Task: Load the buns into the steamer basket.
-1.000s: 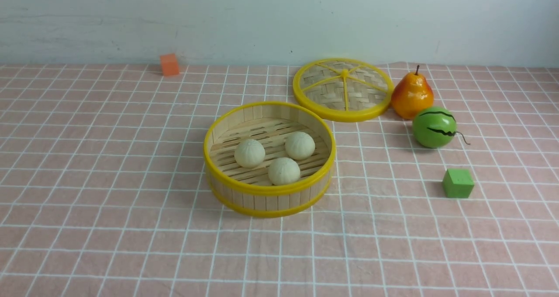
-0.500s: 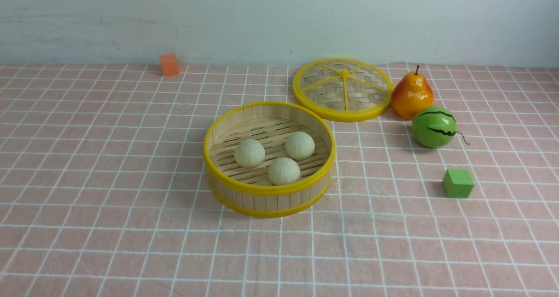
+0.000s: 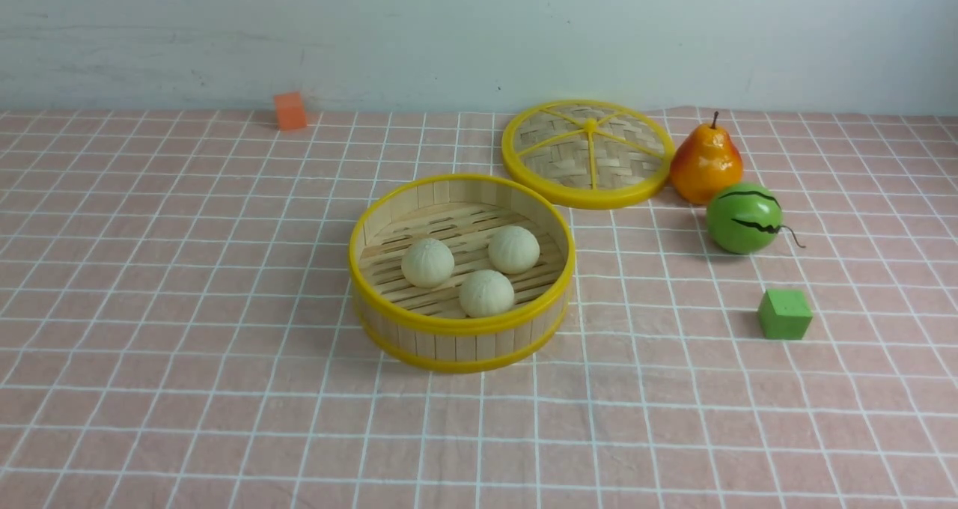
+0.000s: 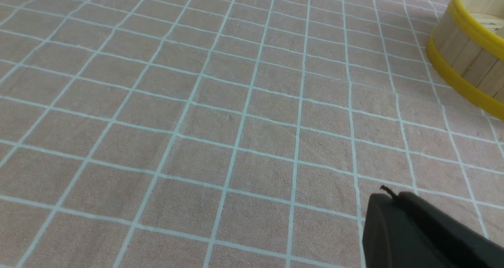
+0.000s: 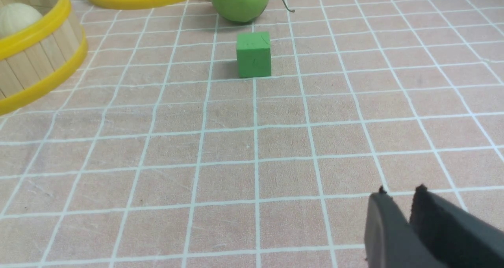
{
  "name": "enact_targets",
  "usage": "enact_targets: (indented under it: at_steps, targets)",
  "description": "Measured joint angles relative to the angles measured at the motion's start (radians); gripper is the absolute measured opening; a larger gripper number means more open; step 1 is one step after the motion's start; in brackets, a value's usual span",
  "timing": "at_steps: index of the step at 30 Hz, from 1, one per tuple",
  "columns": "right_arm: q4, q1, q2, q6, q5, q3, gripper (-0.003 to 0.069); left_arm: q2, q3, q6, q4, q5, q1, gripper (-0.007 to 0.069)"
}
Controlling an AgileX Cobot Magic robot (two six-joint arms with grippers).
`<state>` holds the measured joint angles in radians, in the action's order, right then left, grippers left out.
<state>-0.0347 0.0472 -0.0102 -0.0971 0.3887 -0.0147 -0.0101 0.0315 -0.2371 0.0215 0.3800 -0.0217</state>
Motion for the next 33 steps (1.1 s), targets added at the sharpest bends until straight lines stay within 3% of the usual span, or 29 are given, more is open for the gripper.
enact_targets:
  at_steps: [33]
  targets:
    - [0.0, 0.0, 0.0, 0.0, 0.0, 0.0, 0.0134, 0.0, 0.0, 0.0, 0.0, 0.0, 0.0, 0.002]
